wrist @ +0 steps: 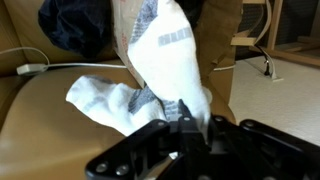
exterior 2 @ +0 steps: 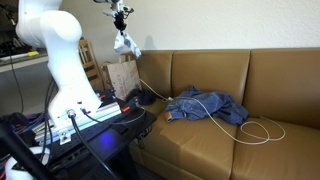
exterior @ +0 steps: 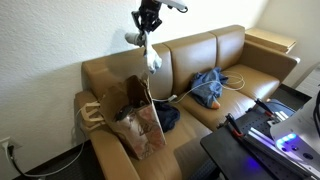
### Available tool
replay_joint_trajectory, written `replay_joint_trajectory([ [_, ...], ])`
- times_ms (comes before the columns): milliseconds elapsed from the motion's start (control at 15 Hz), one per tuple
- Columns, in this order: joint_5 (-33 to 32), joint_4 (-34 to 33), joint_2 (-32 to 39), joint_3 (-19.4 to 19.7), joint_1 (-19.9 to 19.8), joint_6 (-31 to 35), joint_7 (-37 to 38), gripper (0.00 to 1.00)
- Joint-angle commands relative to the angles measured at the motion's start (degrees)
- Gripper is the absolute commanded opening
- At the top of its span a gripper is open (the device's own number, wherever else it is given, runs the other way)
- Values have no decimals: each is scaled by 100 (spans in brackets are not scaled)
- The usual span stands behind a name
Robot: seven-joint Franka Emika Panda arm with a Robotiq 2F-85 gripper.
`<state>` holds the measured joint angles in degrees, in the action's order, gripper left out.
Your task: Put the sock in the bag
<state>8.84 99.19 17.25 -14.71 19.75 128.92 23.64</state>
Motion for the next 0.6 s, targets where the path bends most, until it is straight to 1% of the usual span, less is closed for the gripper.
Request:
replay_joint_trajectory([
  [0, -801, -862, 360, -29, 567, 240, 156, 3],
  [67, -1002, -1110, 493, -54, 734, 308, 148, 3],
  [200, -1163, -1628, 885, -122, 996, 281, 15, 3],
  [333, -1177, -2071, 1394, -127, 1208, 153, -71, 3],
  [533, -827, -2420, 2053, -89, 1367, -307, -63, 3],
])
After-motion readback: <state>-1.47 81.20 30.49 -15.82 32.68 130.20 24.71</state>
